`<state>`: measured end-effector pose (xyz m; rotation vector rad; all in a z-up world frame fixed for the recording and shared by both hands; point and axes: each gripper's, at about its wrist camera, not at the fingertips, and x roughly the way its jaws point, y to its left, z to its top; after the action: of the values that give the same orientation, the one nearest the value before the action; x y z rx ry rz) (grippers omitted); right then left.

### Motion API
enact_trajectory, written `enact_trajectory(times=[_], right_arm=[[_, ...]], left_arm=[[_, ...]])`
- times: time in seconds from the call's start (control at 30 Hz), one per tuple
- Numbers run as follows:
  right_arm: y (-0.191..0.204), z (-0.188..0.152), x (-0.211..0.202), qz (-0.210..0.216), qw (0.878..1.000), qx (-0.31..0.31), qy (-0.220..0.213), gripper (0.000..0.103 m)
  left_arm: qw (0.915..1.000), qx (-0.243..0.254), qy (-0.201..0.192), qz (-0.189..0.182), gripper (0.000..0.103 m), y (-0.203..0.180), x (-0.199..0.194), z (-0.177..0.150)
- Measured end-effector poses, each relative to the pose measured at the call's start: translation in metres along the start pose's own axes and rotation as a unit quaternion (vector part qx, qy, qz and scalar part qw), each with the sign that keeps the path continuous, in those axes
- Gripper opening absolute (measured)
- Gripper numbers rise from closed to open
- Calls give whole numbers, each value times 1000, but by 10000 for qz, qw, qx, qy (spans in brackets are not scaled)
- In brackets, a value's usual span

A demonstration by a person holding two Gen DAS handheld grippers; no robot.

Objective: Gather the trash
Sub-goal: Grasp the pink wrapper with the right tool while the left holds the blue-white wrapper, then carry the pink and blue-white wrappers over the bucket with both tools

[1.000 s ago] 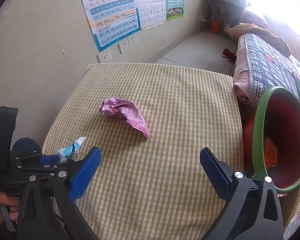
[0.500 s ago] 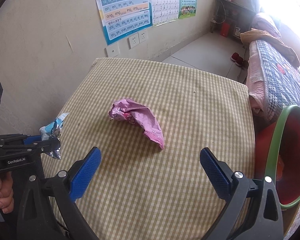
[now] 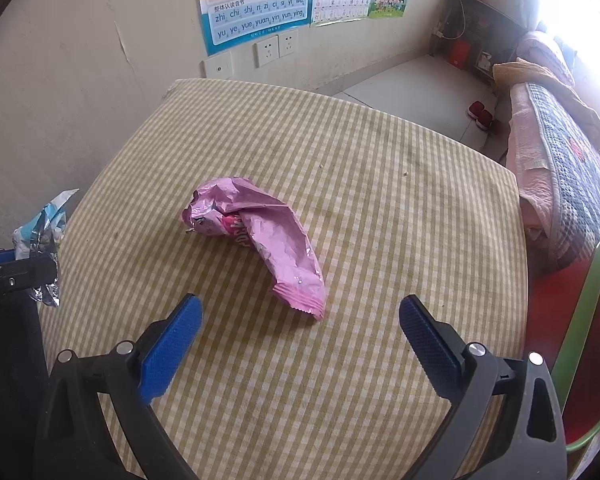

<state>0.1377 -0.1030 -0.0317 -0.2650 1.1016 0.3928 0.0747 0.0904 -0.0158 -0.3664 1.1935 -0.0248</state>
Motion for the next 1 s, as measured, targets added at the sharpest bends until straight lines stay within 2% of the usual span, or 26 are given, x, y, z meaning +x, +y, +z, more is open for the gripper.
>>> enact_trajectory(times=[0.2, 0.33, 0.47, 0.53, 0.6, 0.63, 0.7, 0.77, 1.0], right_arm=[[2, 6, 13, 5, 10000, -19, 77, 92], [4, 12, 22, 40, 9999, -31, 147, 83], [6, 16, 33, 42, 9996, -94, 278, 69], [7, 16, 39, 33, 9992, -111, 372, 58], [7, 15, 43, 68, 9991, -59, 412, 43], [6, 15, 43, 84, 9991, -36, 419, 40], [4, 14, 45, 83, 9990, 42, 446, 18], [2, 13, 45, 109, 9989, 129, 446, 7], [-14, 11, 27, 261, 9980, 503, 275, 6]], left_arm=[[10000, 36, 9, 86, 39, 2, 8, 11], [10000, 62, 34, 50, 39, 0, 13, 16], [10000, 57, 60, 11, 39, -2, 18, 18], [10000, 43, 78, 5, 39, -1, 19, 18], [10000, 33, 90, -6, 39, -1, 21, 18], [10000, 24, 96, -6, 39, 0, 22, 18], [9999, 4, 121, -6, 39, 1, 24, 17], [9999, 2, 136, -8, 39, 0, 25, 16], [9998, 114, 117, -69, 39, -11, 25, 17]])
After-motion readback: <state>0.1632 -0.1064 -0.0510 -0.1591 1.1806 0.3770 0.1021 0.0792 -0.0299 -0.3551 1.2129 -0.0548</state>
